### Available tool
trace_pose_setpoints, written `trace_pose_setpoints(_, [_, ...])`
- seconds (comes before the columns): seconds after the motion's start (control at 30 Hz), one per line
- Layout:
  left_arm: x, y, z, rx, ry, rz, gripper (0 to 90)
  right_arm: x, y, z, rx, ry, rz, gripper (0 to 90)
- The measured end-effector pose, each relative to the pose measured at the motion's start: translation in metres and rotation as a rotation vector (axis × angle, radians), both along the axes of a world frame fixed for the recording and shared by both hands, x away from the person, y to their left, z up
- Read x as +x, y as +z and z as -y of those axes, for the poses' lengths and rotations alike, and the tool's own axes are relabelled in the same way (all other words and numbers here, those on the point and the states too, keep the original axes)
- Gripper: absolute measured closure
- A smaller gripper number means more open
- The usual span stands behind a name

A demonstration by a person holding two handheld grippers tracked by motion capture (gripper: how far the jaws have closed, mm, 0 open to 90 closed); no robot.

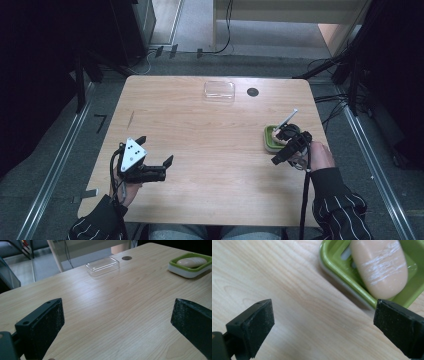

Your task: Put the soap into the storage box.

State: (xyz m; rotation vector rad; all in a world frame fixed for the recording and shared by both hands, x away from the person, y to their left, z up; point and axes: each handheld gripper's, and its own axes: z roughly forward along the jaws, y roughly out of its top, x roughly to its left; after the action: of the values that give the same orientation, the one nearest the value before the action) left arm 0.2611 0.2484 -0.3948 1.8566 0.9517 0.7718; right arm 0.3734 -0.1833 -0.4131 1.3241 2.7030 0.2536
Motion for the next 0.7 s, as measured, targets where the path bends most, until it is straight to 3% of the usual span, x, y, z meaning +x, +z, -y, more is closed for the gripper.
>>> trace_pose_setpoints(0.43, [0.000, 0.000, 0.000, -0.006, -0.003, 0.002, 0.0, -0.036, -0.011, -0.002, -0.026, -0.016, 0.017, 4.1])
trace_pose_setpoints(0.7, [0.000, 0.000, 0.001, -0.005, -0.005, 0.001, 0.0, -0.057, -0.020, 0.001, -0.030, -0.014, 0.001, 4.2])
